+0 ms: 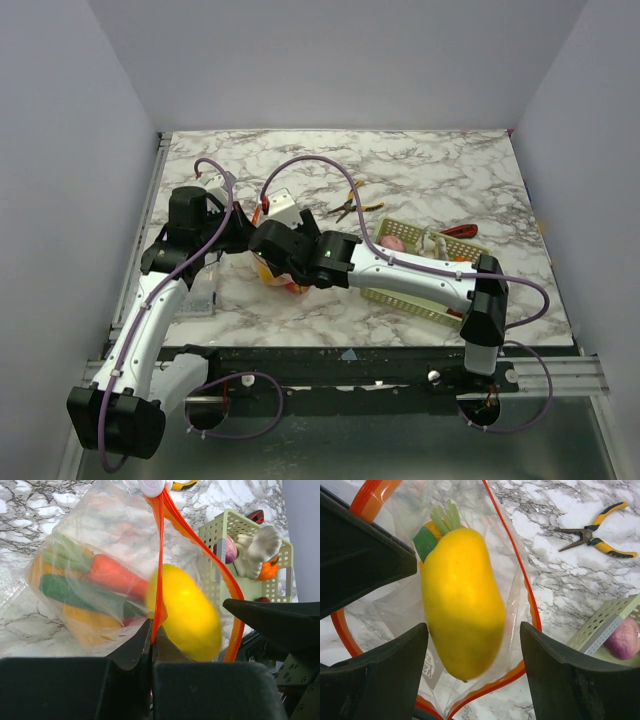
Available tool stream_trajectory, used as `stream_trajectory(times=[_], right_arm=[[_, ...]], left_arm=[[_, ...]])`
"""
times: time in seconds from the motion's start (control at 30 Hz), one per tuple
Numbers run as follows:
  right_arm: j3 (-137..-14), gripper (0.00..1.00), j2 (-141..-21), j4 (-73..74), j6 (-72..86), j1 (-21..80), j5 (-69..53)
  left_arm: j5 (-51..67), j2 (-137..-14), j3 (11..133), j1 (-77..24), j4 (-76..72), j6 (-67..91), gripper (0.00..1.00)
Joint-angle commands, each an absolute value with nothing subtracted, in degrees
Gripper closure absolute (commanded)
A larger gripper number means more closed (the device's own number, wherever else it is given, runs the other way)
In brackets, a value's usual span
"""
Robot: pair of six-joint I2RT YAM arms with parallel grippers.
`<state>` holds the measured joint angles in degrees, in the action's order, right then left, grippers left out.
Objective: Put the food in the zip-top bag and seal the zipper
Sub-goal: Place the fake fruit in the zipper food storage bag, then pick up the fake vegetable from the bin.
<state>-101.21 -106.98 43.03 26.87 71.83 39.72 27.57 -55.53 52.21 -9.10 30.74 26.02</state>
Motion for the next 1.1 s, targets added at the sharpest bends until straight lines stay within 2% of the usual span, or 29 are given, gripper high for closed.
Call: stream_trajectory(times=[0.0,0.4,0.73,0.9,1.07], right_arm=[[-103.6,0.23,-107.1,44.3,26.1,72.0,38.3],[-102.1,0.22,-101.7,42.9,25.9,72.0,35.7],[-94.0,0.19,-89.7,37.9,26.2,71.9,36.8],[-84.8,0.11,-81.0,37.7,29.3,70.3,46.2],[-68.8,0.10,-68.7,36.1,34.9,59.3,45.6]], left_arm=[[27.8,-54.1,51.8,-9.0,29.2,25.8,1.00],[28.2,-54.8,52.1,-8.9,29.4,25.9,1.00],[28.3,-56.2,52.5,-8.5,29.2,26.0,1.00],[28.2,-56.2,52.4,-8.4,29.2,26.0,1.00],[28.6,-56.7,52.2,-8.4,29.0,26.2,1.00]])
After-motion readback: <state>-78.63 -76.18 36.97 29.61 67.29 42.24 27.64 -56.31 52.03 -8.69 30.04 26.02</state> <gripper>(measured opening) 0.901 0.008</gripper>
